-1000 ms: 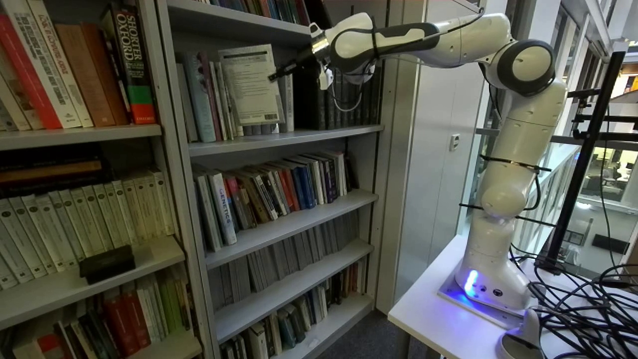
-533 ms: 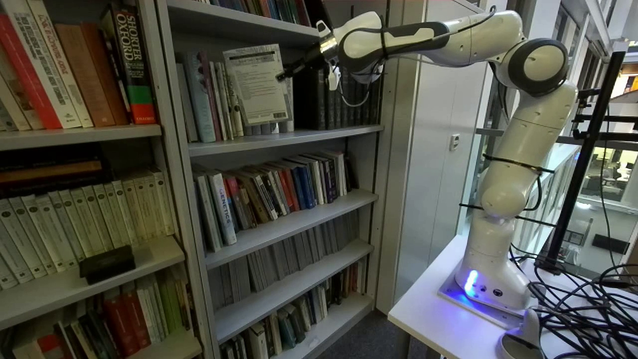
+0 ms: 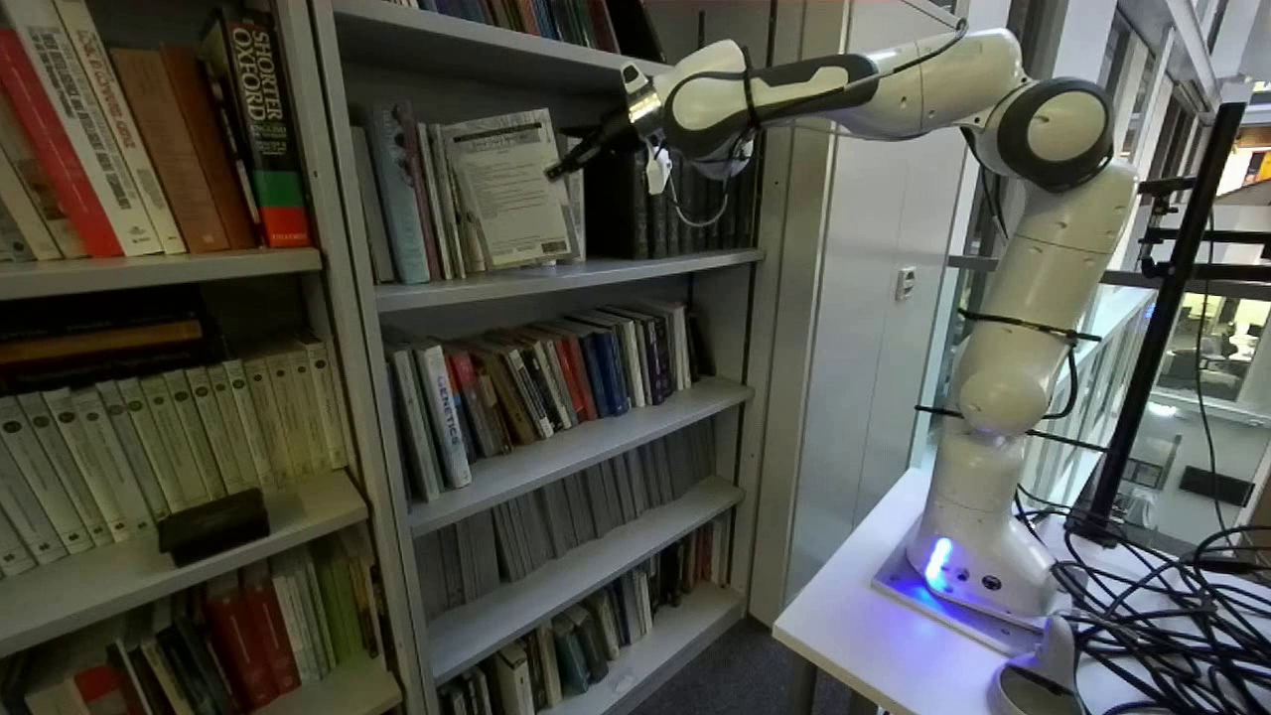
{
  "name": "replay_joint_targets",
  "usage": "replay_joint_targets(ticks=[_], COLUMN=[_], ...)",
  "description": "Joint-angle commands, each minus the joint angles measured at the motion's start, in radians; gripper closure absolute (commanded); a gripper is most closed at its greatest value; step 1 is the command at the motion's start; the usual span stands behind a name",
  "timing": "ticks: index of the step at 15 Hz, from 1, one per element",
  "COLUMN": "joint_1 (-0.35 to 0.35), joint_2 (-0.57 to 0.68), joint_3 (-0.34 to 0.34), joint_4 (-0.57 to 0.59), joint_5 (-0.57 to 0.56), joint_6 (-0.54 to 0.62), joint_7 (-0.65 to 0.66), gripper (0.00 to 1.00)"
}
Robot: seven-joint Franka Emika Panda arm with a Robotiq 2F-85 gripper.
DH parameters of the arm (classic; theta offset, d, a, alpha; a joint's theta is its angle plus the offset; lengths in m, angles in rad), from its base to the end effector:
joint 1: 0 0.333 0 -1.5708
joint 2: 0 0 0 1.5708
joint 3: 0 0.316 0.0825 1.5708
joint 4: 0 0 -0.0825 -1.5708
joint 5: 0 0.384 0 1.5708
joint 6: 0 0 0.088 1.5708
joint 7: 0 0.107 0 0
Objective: Put the thin white book that is with the grey books with the other thin white books
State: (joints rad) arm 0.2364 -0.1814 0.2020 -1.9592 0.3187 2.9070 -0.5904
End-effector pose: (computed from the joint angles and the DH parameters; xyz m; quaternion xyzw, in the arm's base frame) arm 0.5030 0.2271 0.6898 -0.7790 -0.3224 -0.5348 0.0571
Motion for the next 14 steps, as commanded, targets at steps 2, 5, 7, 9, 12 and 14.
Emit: replay_joint_targets(ticks=[2, 5, 7, 9, 12, 14], joint_1=[0.021, 0.034, 0.039, 0.045, 0.044, 0.041], joint_2=[0.093, 0.142, 0.169, 0.189, 0.209, 0.212], joint_3=[-0.001, 0.007, 0.017, 0.022, 0.026, 0.021], joint_4=[0.133, 0.216, 0.262, 0.29, 0.289, 0.258], joint_5=[0.081, 0.119, 0.151, 0.165, 0.116, 0.019], joint_6=[0.034, 0.031, 0.021, 0.017, 0.018, 0.029], joint_7=[0.014, 0.009, 0.007, 0.009, 0.044, 0.096], gripper=[0.98, 0.98, 0.98, 0.98, 0.98, 0.98])
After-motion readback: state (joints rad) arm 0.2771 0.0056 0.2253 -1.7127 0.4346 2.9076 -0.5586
